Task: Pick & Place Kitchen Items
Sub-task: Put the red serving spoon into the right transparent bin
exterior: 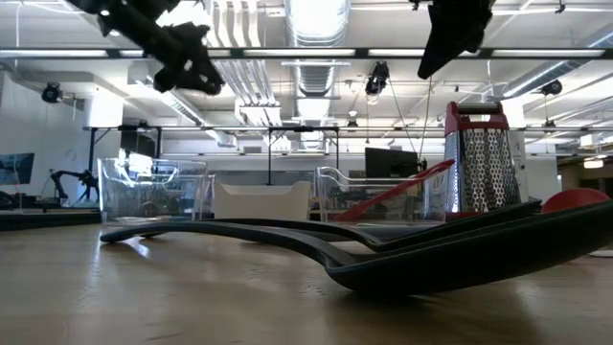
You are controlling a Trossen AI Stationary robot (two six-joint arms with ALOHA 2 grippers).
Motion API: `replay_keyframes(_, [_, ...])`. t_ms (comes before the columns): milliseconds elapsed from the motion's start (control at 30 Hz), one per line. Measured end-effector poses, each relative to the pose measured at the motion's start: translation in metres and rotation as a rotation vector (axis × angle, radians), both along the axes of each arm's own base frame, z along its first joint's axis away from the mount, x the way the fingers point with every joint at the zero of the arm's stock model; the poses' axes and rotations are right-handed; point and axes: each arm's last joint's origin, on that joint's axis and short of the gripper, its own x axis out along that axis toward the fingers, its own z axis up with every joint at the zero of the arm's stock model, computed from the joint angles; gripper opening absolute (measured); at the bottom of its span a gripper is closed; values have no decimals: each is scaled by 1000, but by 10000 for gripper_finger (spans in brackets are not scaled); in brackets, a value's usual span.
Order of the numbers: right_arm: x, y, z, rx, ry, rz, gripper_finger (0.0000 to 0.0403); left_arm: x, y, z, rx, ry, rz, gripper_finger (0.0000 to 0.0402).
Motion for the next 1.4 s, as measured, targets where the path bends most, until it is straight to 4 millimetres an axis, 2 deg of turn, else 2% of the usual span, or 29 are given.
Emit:
replay_keyframes(133, [-5, 7, -3, 94, 20, -55, 38, 6, -27, 9, 75, -96, -181, 180])
replay_keyframes(267, [-17, 19, -7, 204, 74, -184, 38, 19, -53, 3, 192, -160, -340, 176])
replay_keyframes(433, [-37, 45, -10, 293, 101, -387, 38, 37, -80, -26, 360, -271, -503, 168])
replay_keyframes(533, [-47, 61, -11, 343, 69, -496, 38, 42, -89, -48, 439, -319, -507, 163])
replay_keyframes(700, [-59, 84, -23, 419, 23, -703, 38, 40, -94, -86, 456, -352, -485, 158])
replay_keyframes(867, [-65, 98, -52, 448, -8, -943, 38, 36, -95, -108, 446, -382, -475, 158])
replay_keyframes(1100, [-51, 118, -85, 604, -66, -1043, 38, 35, -96, -117, 437, -359, -479, 157])
replay_keyframes(1400, [-36, 123, -110, 554, 50, -1115, 38, 35, -96, -119, 435, -354, -480, 156])
